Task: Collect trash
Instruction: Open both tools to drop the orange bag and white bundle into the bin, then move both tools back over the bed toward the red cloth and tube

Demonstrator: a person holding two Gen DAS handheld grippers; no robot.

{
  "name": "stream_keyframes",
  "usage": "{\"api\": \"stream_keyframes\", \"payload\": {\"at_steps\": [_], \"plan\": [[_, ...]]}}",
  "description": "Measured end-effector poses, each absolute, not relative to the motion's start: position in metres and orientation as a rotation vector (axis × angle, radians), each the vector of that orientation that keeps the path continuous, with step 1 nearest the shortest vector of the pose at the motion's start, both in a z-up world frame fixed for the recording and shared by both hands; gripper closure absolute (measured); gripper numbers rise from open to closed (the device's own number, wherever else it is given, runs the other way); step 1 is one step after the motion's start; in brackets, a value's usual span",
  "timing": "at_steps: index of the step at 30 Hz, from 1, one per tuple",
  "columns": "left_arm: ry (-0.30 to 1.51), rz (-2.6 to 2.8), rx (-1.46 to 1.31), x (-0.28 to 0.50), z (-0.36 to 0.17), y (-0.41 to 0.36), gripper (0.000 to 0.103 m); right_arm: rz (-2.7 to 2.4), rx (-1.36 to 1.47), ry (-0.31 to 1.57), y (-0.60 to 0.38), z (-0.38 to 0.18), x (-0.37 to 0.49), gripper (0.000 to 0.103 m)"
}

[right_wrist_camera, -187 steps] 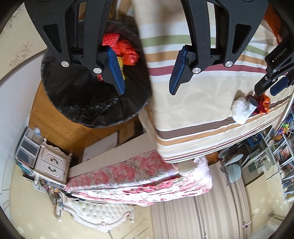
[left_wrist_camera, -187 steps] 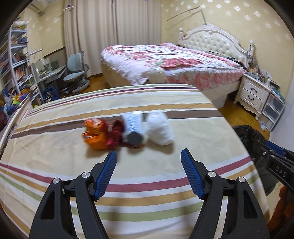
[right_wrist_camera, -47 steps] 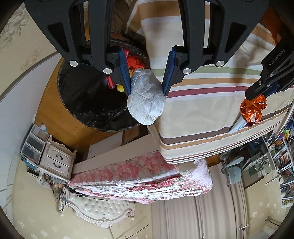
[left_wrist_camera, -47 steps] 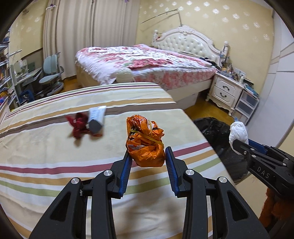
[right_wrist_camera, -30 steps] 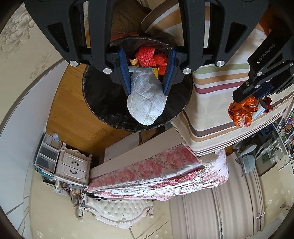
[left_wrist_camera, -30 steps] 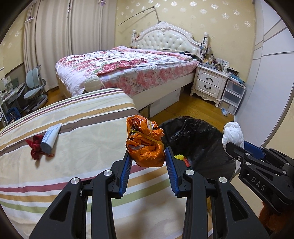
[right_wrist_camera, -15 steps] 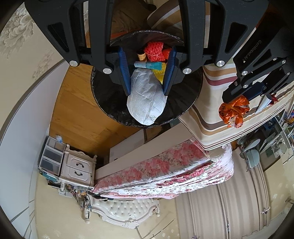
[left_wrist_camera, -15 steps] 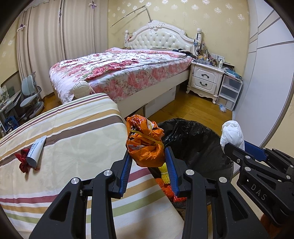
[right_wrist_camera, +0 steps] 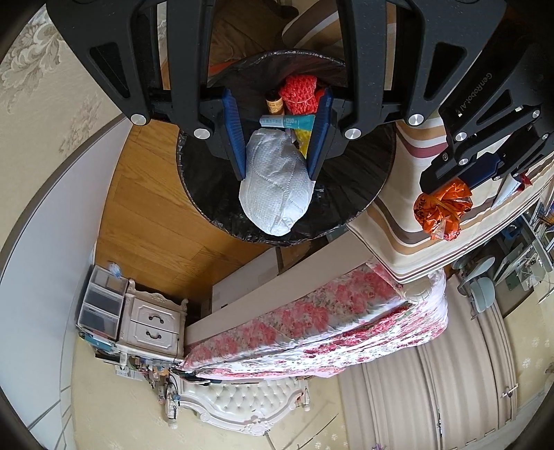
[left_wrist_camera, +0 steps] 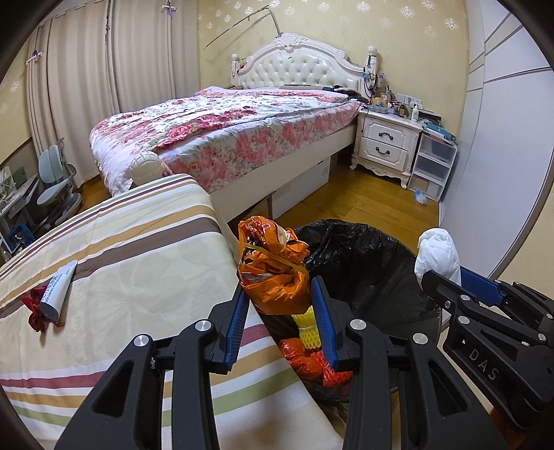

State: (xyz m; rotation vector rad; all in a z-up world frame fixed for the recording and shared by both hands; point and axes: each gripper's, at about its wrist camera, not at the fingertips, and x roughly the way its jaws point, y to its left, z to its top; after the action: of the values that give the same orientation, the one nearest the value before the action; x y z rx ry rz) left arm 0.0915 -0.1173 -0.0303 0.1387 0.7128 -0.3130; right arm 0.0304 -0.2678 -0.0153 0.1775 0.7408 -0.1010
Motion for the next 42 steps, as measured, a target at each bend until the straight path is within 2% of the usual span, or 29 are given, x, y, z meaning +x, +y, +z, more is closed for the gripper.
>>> {"api": "stream_keyframes", "payload": {"at_steps": [12, 13, 16, 18, 24, 30, 34, 42], "plan": [[0.739, -0.308, 0.149, 0.096, -0.036, -0.123, 0.064, -0.121, 0.194, 0.750, -0.275, -0.021, 0.033, 0.067], [0.741, -0.309, 0.150, 0.096, -0.036, -0.123, 0.063, -0.123, 0.198, 0.751, -0.276, -0.022, 0.033, 0.067], [0.738, -0.306, 0.150, 0.096, -0.036, -0.124, 0.049, -0.127, 0.206, 0.750, -0.279, -0.022, 0.034, 0.055], [0.736, -0.304, 0.148, 0.097, -0.036, -0.124, 0.043, -0.130, 0.206, 0.748, -0.281, -0.022, 0.033, 0.055], [0.730, -0.296, 0.144, 0.096, -0.034, -0.122, 0.033, -0.140, 0.210, 0.742, -0.281, -0.020, 0.033, 0.055], [0.714, -0.274, 0.141, 0.095, -0.029, -0.114, 0.030, -0.141, 0.205, 0.742, -0.280, -0.020, 0.032, 0.053], [0.705, -0.260, 0.142, 0.093, -0.026, -0.110, 0.030, -0.140, 0.199, 0.737, -0.277, -0.019, 0.032, 0.047], [0.711, -0.231, 0.131, 0.093, -0.025, -0.095, 0.029, -0.132, 0.180, 0.731, -0.267, -0.015, 0.032, 0.042]]}}
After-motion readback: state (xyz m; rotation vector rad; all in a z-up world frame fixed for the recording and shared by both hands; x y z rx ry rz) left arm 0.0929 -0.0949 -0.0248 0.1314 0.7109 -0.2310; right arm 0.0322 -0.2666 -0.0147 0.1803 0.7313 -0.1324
